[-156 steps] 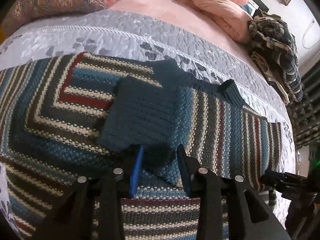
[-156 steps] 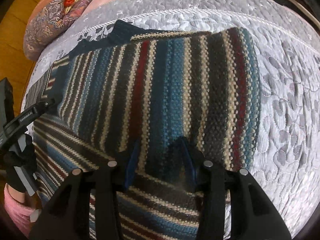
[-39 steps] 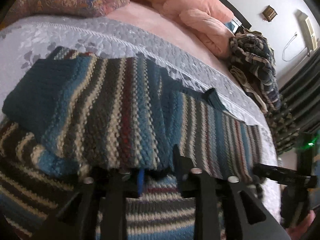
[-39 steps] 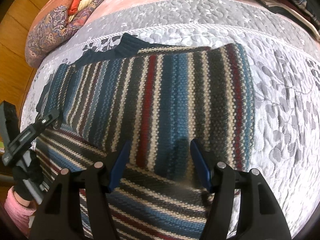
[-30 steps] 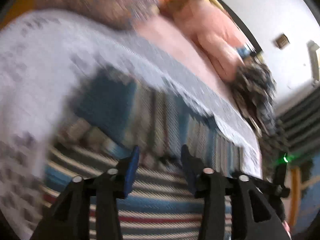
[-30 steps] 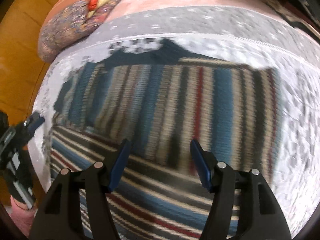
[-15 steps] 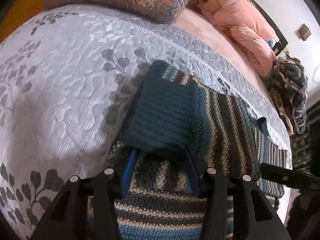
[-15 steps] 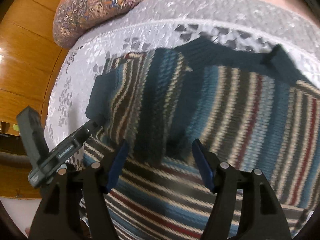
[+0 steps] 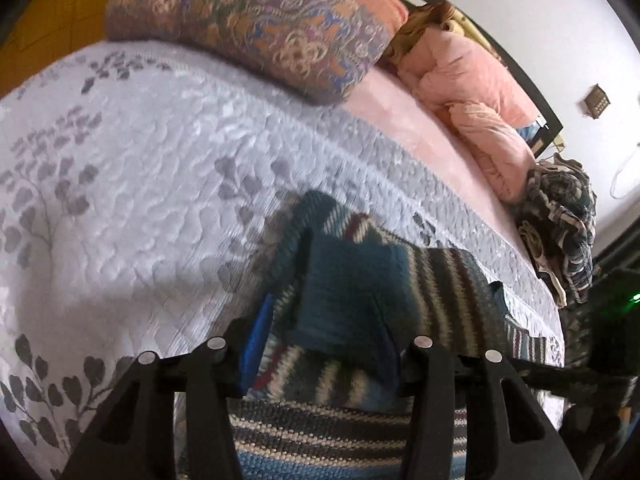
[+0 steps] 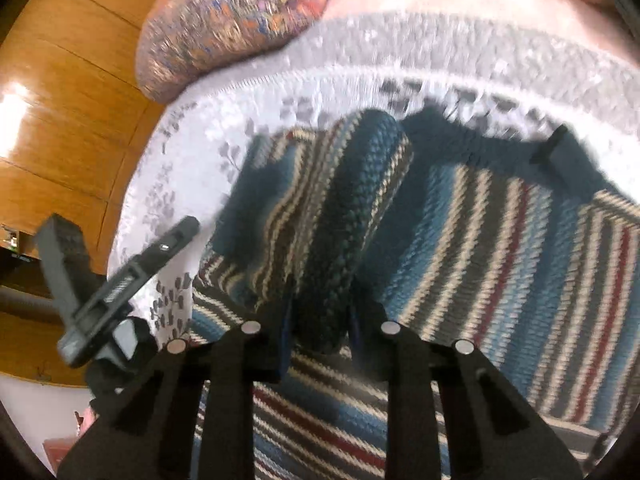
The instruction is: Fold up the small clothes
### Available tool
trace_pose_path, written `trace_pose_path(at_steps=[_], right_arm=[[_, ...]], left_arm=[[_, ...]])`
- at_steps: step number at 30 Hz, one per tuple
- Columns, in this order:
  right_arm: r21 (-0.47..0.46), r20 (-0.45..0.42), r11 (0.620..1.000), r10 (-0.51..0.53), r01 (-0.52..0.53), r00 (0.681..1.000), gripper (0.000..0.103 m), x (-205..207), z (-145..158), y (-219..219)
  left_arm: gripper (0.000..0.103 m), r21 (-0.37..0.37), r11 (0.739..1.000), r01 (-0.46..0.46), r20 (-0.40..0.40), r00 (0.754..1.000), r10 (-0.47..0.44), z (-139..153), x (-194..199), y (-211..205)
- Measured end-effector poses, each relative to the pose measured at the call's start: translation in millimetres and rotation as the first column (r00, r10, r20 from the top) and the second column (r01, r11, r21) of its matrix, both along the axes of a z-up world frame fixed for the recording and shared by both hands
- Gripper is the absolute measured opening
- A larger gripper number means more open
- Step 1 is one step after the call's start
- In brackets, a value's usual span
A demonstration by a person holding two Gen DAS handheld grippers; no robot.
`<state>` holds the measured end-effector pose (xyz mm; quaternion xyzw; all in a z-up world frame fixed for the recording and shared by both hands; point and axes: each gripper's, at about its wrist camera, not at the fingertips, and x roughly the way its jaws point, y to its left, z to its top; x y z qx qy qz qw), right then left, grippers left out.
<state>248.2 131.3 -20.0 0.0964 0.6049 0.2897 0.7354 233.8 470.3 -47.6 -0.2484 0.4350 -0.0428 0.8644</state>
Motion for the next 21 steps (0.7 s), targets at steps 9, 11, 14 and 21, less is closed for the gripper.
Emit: trace_pose_path(at_steps=[9,11,14,21], right_arm=[[-0.096,0.008,0.993,-0.067,0.068,0.998,0.022,-3.7,-17.5,-51.0],[-0.112,-0.014,0.991,-0.077,0.075,0.997,0.022,-1.9,-32.7,-53.0],[-0.135,-0.046,0.987,-0.088,0.081,0.995,0.023,0.3,-51.9,-54.0],[-0.216,0.023,0.974,-0.066,0.070,0.998,0.034,-1.3,-38.2,-38.2]], left_arm=[[0.048,0.060,0.995,0.076,-0.093,0.993,-0.070,-30.6,5.2,-28.0],[0.048,0.071,0.994,0.082,-0.112,0.991,-0.073,-37.9,5.5,-29.9],[0.050,0.060,0.995,0.080,-0.132,0.989,-0.071,-47.9,6.0,-27.7],[0.051,0.023,0.997,0.074,-0.128,0.989,-0.071,-44.7,1.3,-19.9]])
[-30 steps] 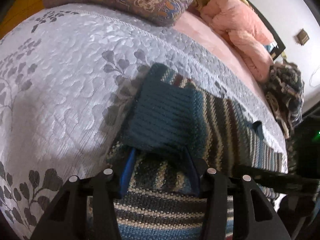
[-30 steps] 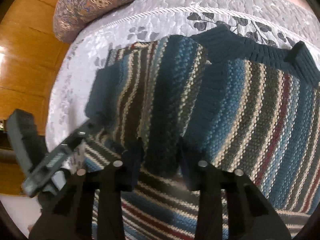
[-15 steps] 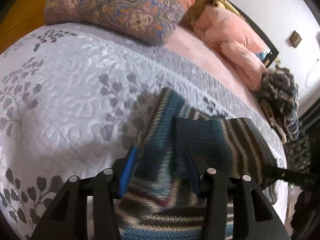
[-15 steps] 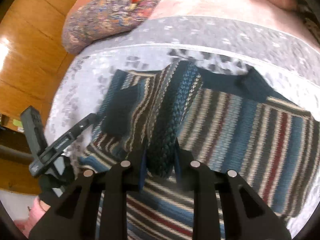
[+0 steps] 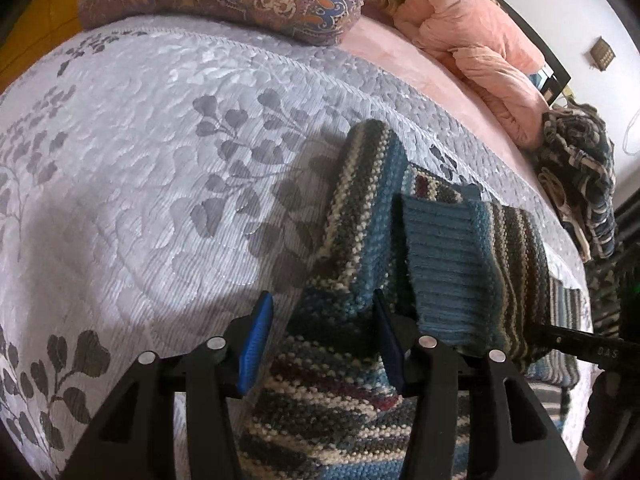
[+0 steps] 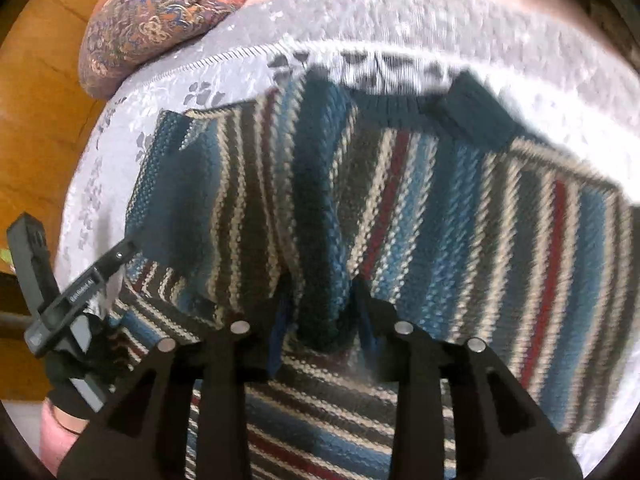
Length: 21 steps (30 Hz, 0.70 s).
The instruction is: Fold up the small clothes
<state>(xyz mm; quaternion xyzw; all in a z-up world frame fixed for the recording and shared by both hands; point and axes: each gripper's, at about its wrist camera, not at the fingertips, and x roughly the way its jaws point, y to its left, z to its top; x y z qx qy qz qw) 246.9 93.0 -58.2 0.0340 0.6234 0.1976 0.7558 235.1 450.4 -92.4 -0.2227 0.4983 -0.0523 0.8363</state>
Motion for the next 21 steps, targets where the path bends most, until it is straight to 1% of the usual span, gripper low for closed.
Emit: trace_pose_path(at_steps=[1,2,3,4,5,7,9,10,12,16,18,21], right_arm=[[-0.013,0.029,1.000,0.005,-0.005,1.000,0.037,-1.8,8.3,2.9],[-0.023,0.058,1.000,0.013,-0.012,0.998,0.037,-3.6,17.0,5.2],[-0.028,0.084,0.999,0.024,-0.022,0.996,0.037,-5.2,25.8,9.0],[-0.028,0.109,0.999,0.037,-0.034,0.993,0.040,-7.6,36.0,14.8],[-0.019,0.121,0.999,0.051,-0.049,0.991,0.044,-8.4,42.0,21.1],[-0.002,0.114,0.994,0.108,-0.109,0.988,0.048,-14.0,47.8,40.7],[0.002,0.088,0.986,0.165,-0.166,0.982,0.048,-18.7,43.4,66.6],[0.000,0.076,0.983,0.185,-0.186,0.980,0.048,-19.5,39.5,78.0],[-0.009,0.061,0.976,0.220,-0.220,0.974,0.048,-22.9,31.1,97.1],[-0.044,0.044,0.962,0.272,-0.270,0.961,0.058,-27.6,13.9,131.7],[-0.075,0.041,0.954,0.292,-0.289,0.956,0.059,-29.9,7.2,142.8],[-0.119,0.035,0.950,0.295,-0.289,0.955,0.060,-26.0,-7.4,152.9]], left_arm=[[0.051,-0.004,1.000,-0.005,0.004,1.000,0.005,2.6,0.1,2.2],[0.051,0.002,1.000,-0.010,0.011,1.000,0.010,6.6,0.0,4.0],[0.051,0.020,1.000,-0.013,0.016,1.000,0.012,10.8,-0.1,4.9],[0.051,0.043,0.999,-0.013,0.016,1.000,0.013,14.0,0.5,4.4],[0.051,0.064,0.998,-0.013,0.016,1.000,0.012,16.9,0.5,3.6],[0.051,0.101,0.995,-0.008,0.019,1.000,0.006,21.0,1.2,0.7],[0.051,0.147,0.989,0.007,0.018,1.000,-0.009,23.1,2.1,-3.4],[0.051,0.155,0.988,0.011,0.017,1.000,-0.014,23.4,2.1,-4.0],[0.051,0.157,0.988,0.013,0.011,1.000,-0.015,21.8,2.4,-2.6],[0.052,0.156,0.988,0.020,-0.008,1.000,-0.019,13.5,5.0,0.6],[0.052,0.151,0.988,0.023,-0.013,1.000,-0.021,10.1,5.3,0.1],[0.054,0.136,0.990,0.024,-0.019,1.000,-0.021,6.0,6.7,0.9]])
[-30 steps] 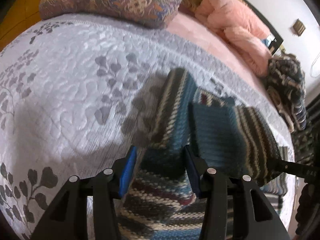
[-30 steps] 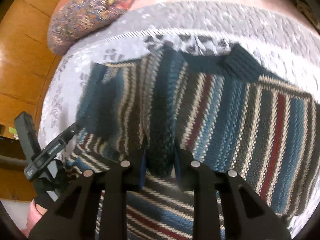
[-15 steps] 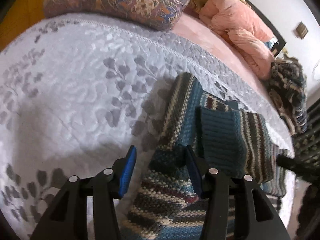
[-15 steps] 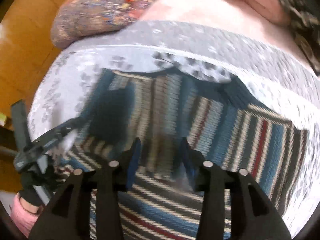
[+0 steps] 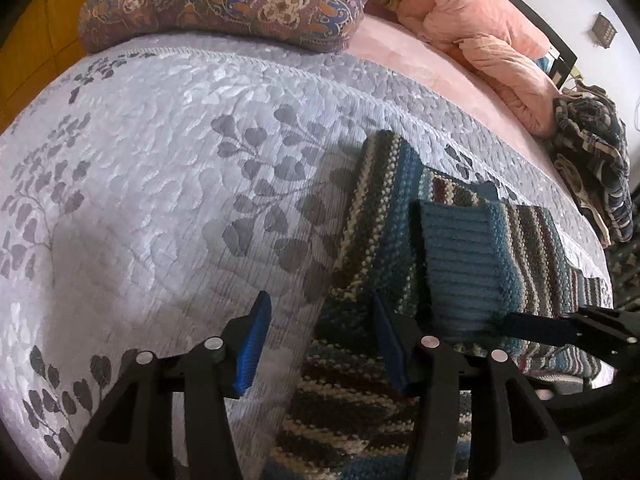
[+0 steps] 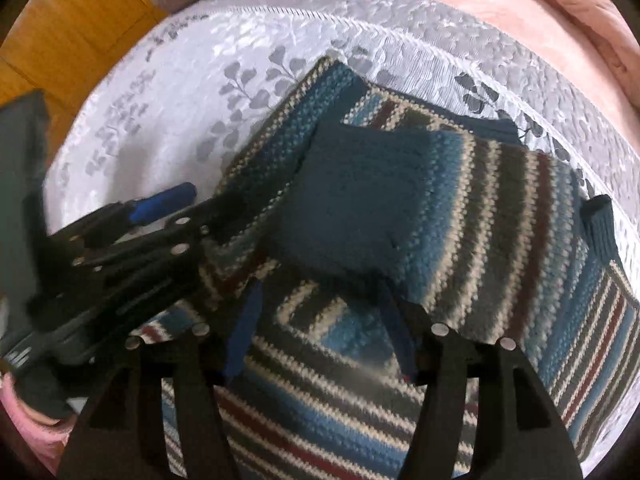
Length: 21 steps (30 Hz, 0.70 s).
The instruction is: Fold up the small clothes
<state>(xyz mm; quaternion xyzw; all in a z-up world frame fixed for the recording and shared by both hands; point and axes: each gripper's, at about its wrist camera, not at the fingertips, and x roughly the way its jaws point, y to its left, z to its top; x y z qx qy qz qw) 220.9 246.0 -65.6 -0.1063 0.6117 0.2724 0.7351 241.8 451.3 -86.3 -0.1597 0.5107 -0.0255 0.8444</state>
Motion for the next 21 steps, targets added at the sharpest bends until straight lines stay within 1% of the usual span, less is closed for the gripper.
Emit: trace_pose_path(at_steps=[1,3,4,6,7,8,11,14,18,19,21], right_arm=[[-0.018,0.002,1.000,-0.001,0.001,1.000,0.060,1.7,-4.5,2.9],[-0.047,0.020,0.999,-0.004,0.005,1.000,0.052,2.7,-9.1,6.0],[-0.061,0.031,0.998,-0.006,0.007,1.000,0.041,2.7,-9.2,5.4],[-0.068,0.041,0.998,-0.013,0.016,0.999,0.031,5.3,-9.1,3.6],[-0.067,0.042,0.997,-0.023,0.026,0.999,0.021,6.8,-8.3,-0.3],[-0.064,0.026,0.997,-0.034,0.035,0.999,0.015,9.3,-7.2,-4.4],[0.022,-0.029,0.996,-0.091,0.091,0.995,0.010,14.9,-0.6,-24.3],[0.103,-0.046,0.985,-0.137,0.141,0.989,0.009,16.0,14.5,-47.1],[0.171,-0.060,0.962,-0.204,0.212,0.977,0.009,16.0,33.8,-81.8],[0.192,-0.067,0.952,-0.230,0.238,0.971,0.009,15.5,40.5,-98.0],[0.212,-0.071,0.938,-0.264,0.274,0.962,0.009,15.8,50.2,-114.4]], left_arm=[[0.054,-0.006,1.000,-0.001,-0.002,1.000,0.001,-0.9,0.1,0.6],[0.055,-0.015,1.000,-0.004,-0.004,1.000,0.004,-2.3,0.4,2.4],[0.056,-0.016,1.000,-0.005,-0.005,1.000,0.005,-3.3,0.6,3.2],[0.057,-0.015,1.000,-0.006,-0.005,1.000,0.006,-4.7,0.6,3.6],[0.057,-0.014,1.000,-0.006,-0.005,1.000,0.006,-4.7,0.3,3.2],[0.058,-0.013,1.000,-0.006,-0.005,1.000,0.005,-4.8,0.4,3.1],[0.058,-0.011,1.000,-0.006,-0.006,1.000,0.006,-5.1,0.3,2.8],[0.058,-0.008,1.000,-0.006,-0.006,1.000,0.006,-5.4,1.0,2.6],[0.058,-0.004,1.000,-0.007,-0.006,1.000,0.007,-5.4,0.7,2.1],[0.058,-0.004,1.000,-0.005,-0.005,1.000,0.005,-5.5,0.9,2.0],[0.058,0.000,1.000,-0.004,-0.004,1.000,0.004,-5.8,1.2,1.2]])
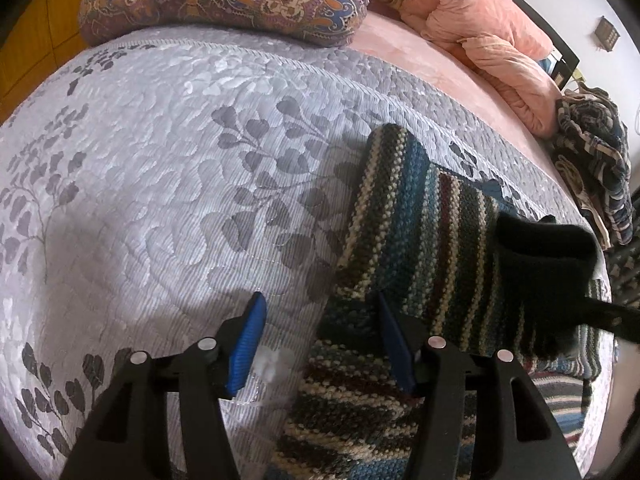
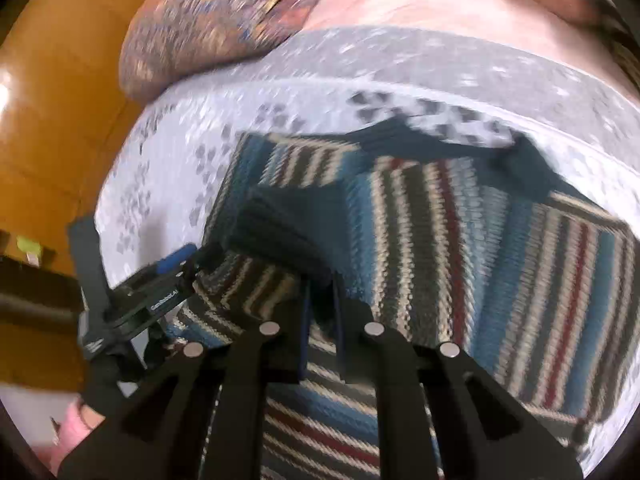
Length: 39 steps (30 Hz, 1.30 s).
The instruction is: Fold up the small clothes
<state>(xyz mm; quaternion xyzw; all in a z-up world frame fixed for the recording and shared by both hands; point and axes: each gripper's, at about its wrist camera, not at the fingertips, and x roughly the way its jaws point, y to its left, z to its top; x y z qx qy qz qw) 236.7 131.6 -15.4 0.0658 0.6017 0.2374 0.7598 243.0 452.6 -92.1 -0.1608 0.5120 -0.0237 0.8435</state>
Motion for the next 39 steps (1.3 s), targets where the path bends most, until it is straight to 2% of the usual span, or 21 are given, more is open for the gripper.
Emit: trace_pose_path(at_steps=[4,8,14,18,22,24,25,26,28,33,37,39], right_arm=[[0.029,0.007,0.995,-0.099,0.099,0.995,0.009,0.4,17.7,-56.4],[0.016,0.015,0.983,-0.184,0.184,0.983,0.009,-2.1,20.4,-110.7],[-0.001,-0.035,0.950,-0.311,0.311,0.950,0.009,-5.8,-3.7,-179.2],[-0.036,-0.084,0.943,-0.332,0.330,0.939,0.013,-17.0,-25.4,-208.8],[-0.009,-0.097,0.921,-0.388,0.389,0.916,0.014,-24.0,-32.5,-242.8],[0.022,-0.102,0.916,-0.397,0.401,0.912,0.020,-22.5,-32.1,-252.6],[0.038,-0.101,0.914,-0.399,0.404,0.911,0.028,-22.0,-31.7,-256.0],[0.052,-0.100,0.913,-0.399,0.406,0.911,0.032,-20.6,-31.9,-256.8],[0.082,-0.113,0.920,-0.374,0.384,0.920,0.036,-17.5,-35.0,-254.1],[0.043,-0.129,0.908,-0.408,0.416,0.904,0.036,-2.7,-49.9,-251.0],[0.083,-0.151,0.887,-0.440,0.455,0.885,0.036,7.0,-62.7,-257.7],[0.104,-0.141,0.886,-0.436,0.452,0.889,0.030,10.2,-61.5,-258.0]], left_arm=[[0.058,0.008,1.000,0.000,0.000,1.000,0.000,-0.6,1.0,-1.9],[0.058,0.025,1.000,0.004,0.002,1.000,-0.004,-0.8,2.2,-4.6],[0.058,0.053,0.999,0.005,0.003,1.000,-0.005,-1.2,4.3,-9.1],[0.058,0.054,0.999,-0.006,0.000,1.000,0.006,0.9,4.8,-9.7],[0.053,0.065,0.998,-0.025,0.049,0.999,0.021,17.3,1.9,-12.3],[0.053,0.064,0.998,-0.018,0.096,0.995,0.012,29.8,-1.0,-17.3],[0.053,0.060,0.998,-0.002,0.130,0.992,-0.006,39.0,-3.2,-23.4],[0.053,0.050,0.999,0.021,0.159,0.987,-0.028,46.8,-5.0,-30.6],[0.053,0.021,0.997,0.069,0.190,0.979,-0.072,55.3,-7.3,-44.7],[0.053,-0.015,0.989,0.149,0.159,0.977,-0.145,46.6,-3.1,-72.1],[0.053,0.005,0.984,0.179,0.121,0.977,-0.178,29.8,1.4,-84.0],[0.053,0.018,0.983,0.181,0.111,0.977,-0.182,23.8,0.6,-85.1]])
